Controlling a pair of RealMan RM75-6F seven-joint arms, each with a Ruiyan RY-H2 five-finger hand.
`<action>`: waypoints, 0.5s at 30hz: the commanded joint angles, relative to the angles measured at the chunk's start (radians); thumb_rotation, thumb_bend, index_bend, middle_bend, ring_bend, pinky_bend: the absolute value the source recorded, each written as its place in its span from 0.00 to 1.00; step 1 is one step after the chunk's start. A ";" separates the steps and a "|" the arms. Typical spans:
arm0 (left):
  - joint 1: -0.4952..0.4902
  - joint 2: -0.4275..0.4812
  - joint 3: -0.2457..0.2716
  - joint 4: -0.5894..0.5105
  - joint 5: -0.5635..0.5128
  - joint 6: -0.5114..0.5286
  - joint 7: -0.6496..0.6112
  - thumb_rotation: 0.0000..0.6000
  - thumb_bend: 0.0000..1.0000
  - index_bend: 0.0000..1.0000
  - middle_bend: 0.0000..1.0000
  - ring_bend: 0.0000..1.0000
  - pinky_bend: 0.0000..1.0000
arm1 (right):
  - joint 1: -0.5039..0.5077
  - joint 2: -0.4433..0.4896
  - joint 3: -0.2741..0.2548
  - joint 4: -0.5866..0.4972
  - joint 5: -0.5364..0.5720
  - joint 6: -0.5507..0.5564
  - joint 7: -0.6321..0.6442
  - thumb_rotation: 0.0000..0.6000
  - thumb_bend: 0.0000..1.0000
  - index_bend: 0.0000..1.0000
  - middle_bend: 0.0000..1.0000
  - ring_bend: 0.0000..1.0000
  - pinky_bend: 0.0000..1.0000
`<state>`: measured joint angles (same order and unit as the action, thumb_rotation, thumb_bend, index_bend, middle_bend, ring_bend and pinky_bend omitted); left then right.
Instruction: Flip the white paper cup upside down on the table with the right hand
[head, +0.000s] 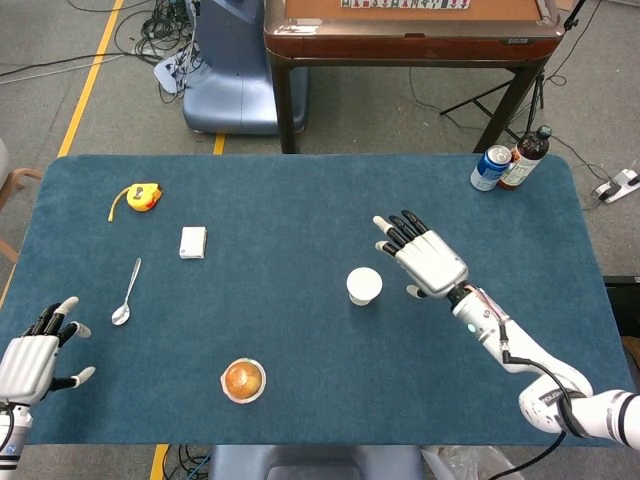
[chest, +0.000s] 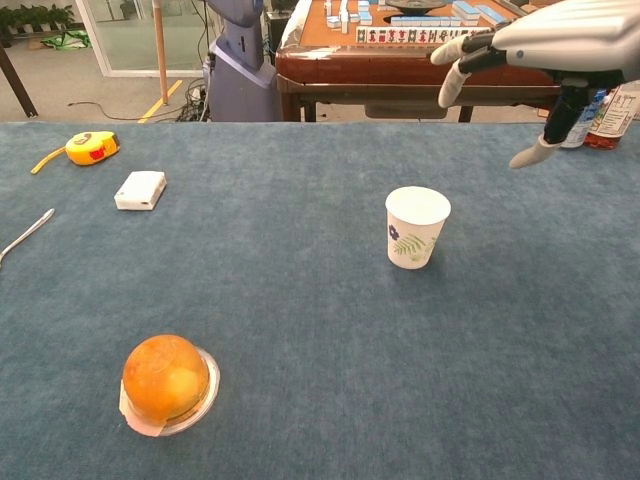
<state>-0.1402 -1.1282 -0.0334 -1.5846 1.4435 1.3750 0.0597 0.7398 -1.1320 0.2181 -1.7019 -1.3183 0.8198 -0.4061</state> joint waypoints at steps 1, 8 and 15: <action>-0.003 0.000 -0.003 0.004 -0.008 -0.007 -0.005 1.00 0.10 0.42 0.09 0.08 0.28 | 0.029 -0.018 -0.006 0.028 -0.001 -0.028 -0.001 1.00 0.00 0.27 0.00 0.00 0.00; -0.010 0.001 -0.008 0.011 -0.024 -0.025 -0.018 1.00 0.10 0.42 0.09 0.08 0.28 | 0.091 -0.072 -0.022 0.092 0.019 -0.082 -0.018 1.00 0.00 0.25 0.00 0.00 0.00; -0.014 0.005 -0.007 0.016 -0.026 -0.034 -0.034 1.00 0.10 0.42 0.09 0.08 0.28 | 0.139 -0.114 -0.039 0.137 0.038 -0.119 -0.038 1.00 0.00 0.23 0.00 0.00 0.00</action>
<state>-0.1538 -1.1235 -0.0403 -1.5689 1.4176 1.3415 0.0260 0.8720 -1.2401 0.1835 -1.5706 -1.2842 0.7066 -0.4374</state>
